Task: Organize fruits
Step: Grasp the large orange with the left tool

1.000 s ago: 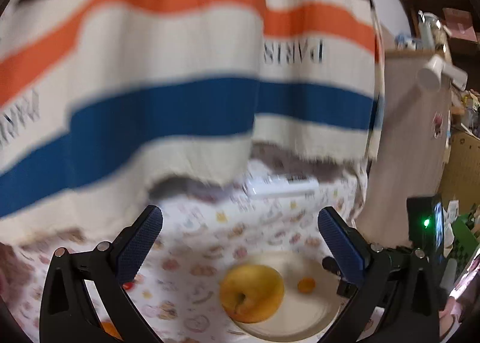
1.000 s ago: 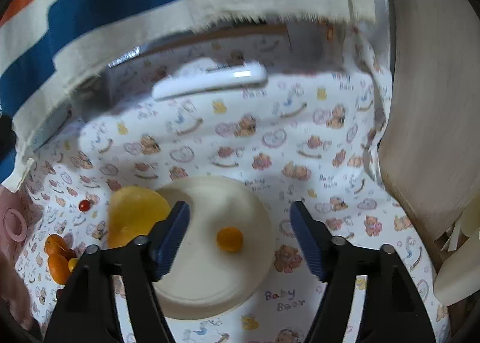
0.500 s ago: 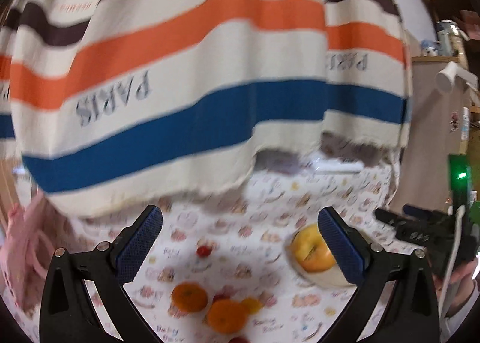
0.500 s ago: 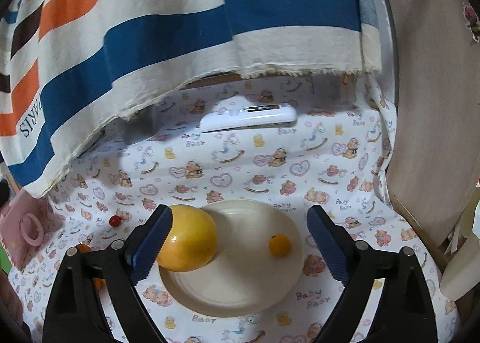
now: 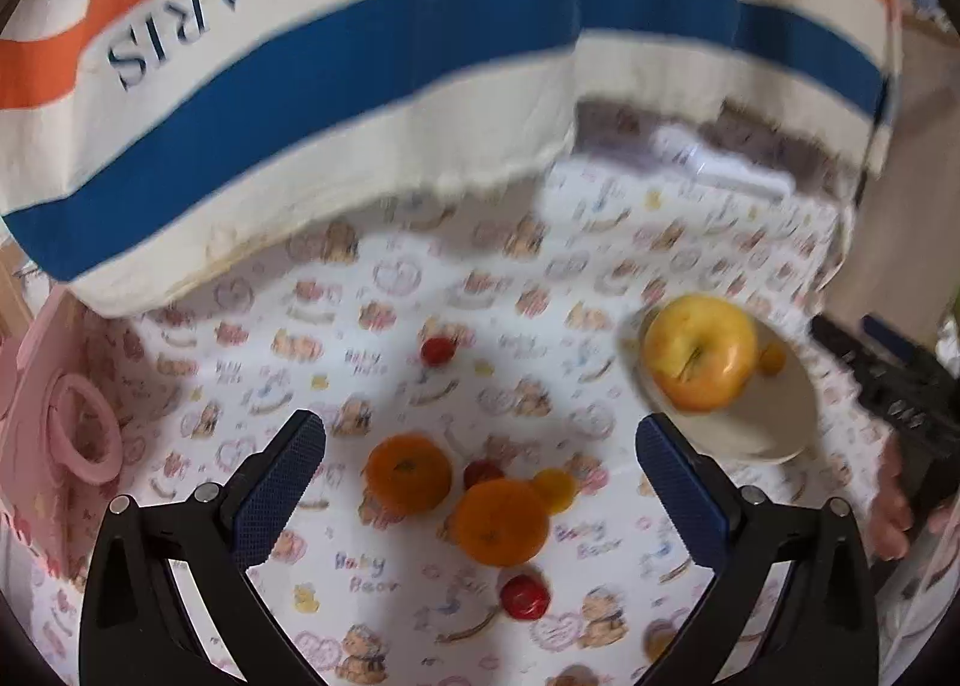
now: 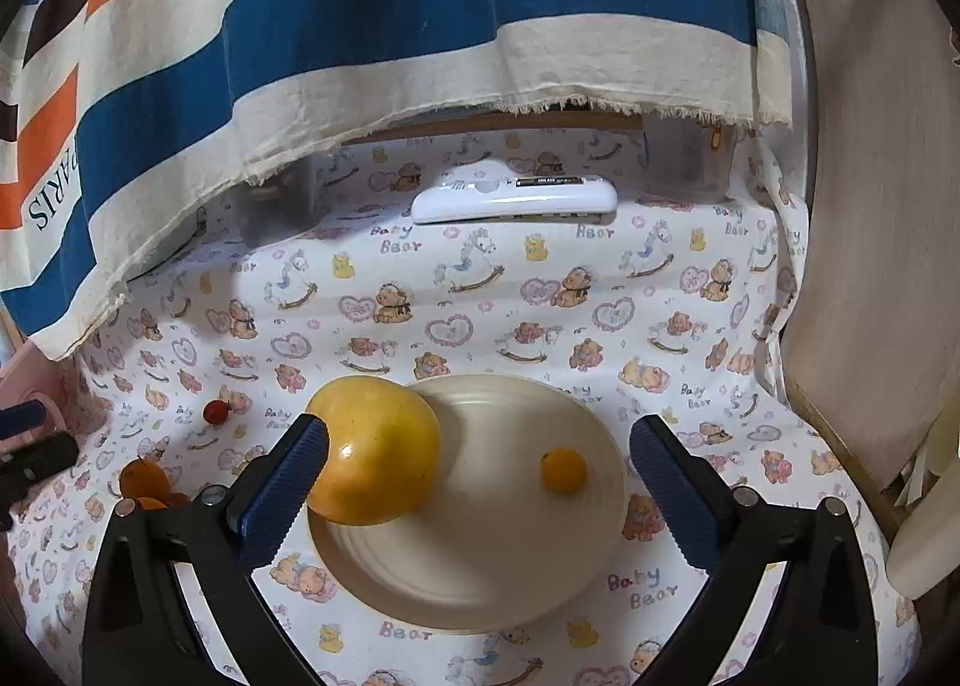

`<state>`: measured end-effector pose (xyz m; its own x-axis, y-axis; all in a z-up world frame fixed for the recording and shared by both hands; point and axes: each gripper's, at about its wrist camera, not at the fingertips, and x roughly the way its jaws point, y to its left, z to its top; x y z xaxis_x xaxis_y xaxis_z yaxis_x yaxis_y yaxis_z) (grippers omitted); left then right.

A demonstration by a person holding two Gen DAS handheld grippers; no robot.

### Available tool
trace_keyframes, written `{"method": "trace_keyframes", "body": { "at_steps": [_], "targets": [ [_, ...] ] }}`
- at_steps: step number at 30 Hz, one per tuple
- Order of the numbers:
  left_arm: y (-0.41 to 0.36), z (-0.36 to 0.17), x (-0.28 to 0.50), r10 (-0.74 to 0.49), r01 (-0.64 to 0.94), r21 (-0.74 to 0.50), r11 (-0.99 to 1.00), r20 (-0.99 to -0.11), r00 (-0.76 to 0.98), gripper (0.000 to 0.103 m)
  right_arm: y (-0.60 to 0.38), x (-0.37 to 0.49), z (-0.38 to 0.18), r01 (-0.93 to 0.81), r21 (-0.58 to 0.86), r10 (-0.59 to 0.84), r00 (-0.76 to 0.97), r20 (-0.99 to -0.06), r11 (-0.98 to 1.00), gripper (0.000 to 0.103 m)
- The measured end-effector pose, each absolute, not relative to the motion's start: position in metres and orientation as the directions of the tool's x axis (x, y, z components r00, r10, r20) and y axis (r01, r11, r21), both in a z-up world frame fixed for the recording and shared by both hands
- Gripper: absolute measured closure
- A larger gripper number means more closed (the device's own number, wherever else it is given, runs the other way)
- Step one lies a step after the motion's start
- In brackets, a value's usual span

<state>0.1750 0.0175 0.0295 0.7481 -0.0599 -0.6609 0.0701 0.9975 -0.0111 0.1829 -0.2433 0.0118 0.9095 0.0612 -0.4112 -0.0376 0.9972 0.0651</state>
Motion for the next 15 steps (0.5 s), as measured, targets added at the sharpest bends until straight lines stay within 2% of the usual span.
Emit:
{"method": "trace_keyframes", "body": {
  "at_steps": [2,4,6,8,9,12,15],
  "targets": [
    [0.023,0.019,0.185,-0.060,0.054,-0.032,0.998,-0.730,0.680,0.011,-0.243,0.183,0.011,-0.033,0.061,0.055,0.908,-0.414,0.998,0.002],
    [0.032,0.009,0.191,-0.129,0.056,-0.119,0.991,-0.783,0.608,0.044,-0.243,0.185,0.011,-0.028,0.052,0.047,0.907,-0.418,0.998,0.002],
    [0.038,-0.001,0.196,-0.201,0.053,-0.204,0.977,-0.822,0.533,0.059,-0.243,0.186,0.011,-0.024,0.049,0.042,0.906,-0.422,0.999,0.002],
    [0.040,-0.008,0.198,-0.268,0.055,-0.276,0.960,-0.835,0.481,0.062,-0.244,0.187,0.010,-0.022,0.052,0.043,0.902,-0.430,0.998,0.002],
    [0.039,-0.009,0.197,-0.268,0.058,-0.274,0.960,-0.838,0.475,0.062,-0.244,0.188,0.010,-0.023,0.054,0.044,0.900,-0.434,0.998,0.001],
    [0.028,-0.005,0.191,-0.204,0.075,-0.193,0.978,-0.842,0.499,0.062,-0.244,0.190,0.009,-0.021,0.054,0.043,0.896,-0.441,0.998,0.002],
    [0.020,-0.008,0.191,-0.195,0.097,-0.169,0.981,-0.853,0.483,0.060,-0.245,0.191,0.008,-0.018,0.055,0.041,0.894,-0.446,0.998,0.002]
  ]
}}
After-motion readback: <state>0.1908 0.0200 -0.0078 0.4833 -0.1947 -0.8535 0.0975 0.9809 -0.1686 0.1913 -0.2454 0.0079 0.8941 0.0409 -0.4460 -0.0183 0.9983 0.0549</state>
